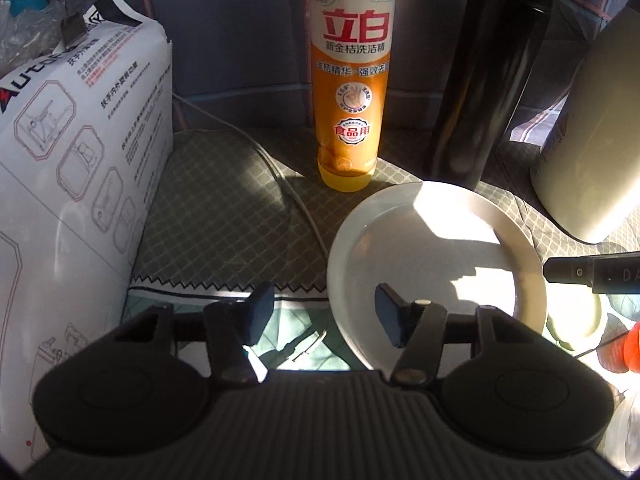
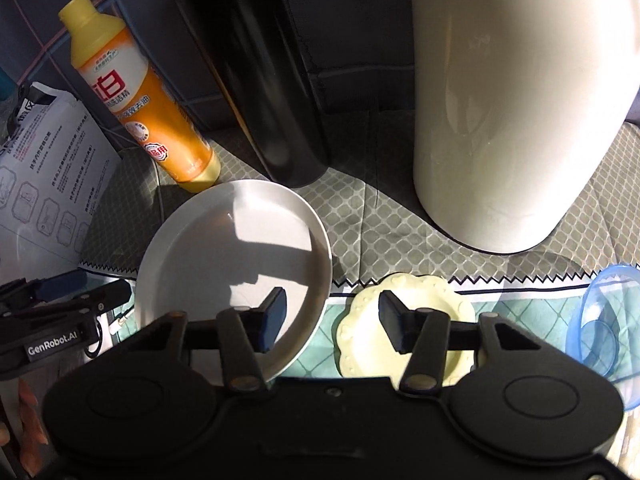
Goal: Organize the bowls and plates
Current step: 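Close the left gripper on the white plate rim while the right gripper grips it too, then lift the white plate with both grippers and lower it beside the instruction box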
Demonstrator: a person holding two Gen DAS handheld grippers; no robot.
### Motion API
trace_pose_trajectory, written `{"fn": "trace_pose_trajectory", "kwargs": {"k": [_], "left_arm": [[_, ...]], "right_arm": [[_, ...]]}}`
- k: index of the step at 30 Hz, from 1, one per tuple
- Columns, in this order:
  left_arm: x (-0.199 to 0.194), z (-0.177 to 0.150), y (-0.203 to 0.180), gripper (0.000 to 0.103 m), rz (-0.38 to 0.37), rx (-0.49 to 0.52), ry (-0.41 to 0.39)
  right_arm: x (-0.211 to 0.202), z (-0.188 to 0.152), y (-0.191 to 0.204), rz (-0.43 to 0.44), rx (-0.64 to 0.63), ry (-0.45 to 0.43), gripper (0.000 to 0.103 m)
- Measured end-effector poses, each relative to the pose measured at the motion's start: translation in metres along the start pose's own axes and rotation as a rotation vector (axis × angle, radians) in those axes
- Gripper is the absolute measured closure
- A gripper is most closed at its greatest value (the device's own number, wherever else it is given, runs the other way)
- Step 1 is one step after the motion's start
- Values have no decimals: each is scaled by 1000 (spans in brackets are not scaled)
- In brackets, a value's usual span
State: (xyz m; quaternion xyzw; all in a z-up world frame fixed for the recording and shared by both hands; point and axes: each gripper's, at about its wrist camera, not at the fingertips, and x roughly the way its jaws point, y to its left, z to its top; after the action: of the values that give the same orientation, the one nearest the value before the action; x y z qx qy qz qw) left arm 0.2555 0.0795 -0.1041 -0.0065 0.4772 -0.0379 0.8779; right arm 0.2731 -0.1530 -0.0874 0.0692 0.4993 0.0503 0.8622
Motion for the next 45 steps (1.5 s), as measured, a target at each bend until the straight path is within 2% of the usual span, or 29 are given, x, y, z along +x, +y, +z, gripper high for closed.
{"fn": "trace_pose_trajectory", "kwargs": {"k": [6, 9, 13, 17, 19, 21, 30, 35, 40, 45], "left_arm": [[21, 2, -3, 67, -28, 10, 38], [27, 2, -5, 76, -49, 3, 50], [32, 4, -7, 79, -52, 24, 41], [31, 3, 0, 92, -49, 19, 40], [30, 3, 5, 93, -62, 10, 51], [30, 2, 3, 93, -47, 23, 58], [34, -1, -9, 89, -1, 64, 54], [24, -1, -16, 92, 55, 83, 31], [7, 1, -12, 92, 40, 55, 22], [-16, -3, -16, 91, 78, 42, 12]], "right_arm": [[31, 15, -3, 3, -13, 18, 65], [38, 14, -6, 8, -20, 25, 76], [47, 12, 0, 28, -33, 43, 89], [49, 10, 7, 3, -57, 39, 94], [52, 9, 6, 3, -56, 42, 95], [55, 8, 2, 8, -43, 58, 95], [55, 2, 2, 13, -54, 26, 92], [54, 2, 14, -49, -55, 28, 93], [40, 1, 20, -42, -38, 27, 93], [13, -2, 28, -36, -37, 37, 93]]}}
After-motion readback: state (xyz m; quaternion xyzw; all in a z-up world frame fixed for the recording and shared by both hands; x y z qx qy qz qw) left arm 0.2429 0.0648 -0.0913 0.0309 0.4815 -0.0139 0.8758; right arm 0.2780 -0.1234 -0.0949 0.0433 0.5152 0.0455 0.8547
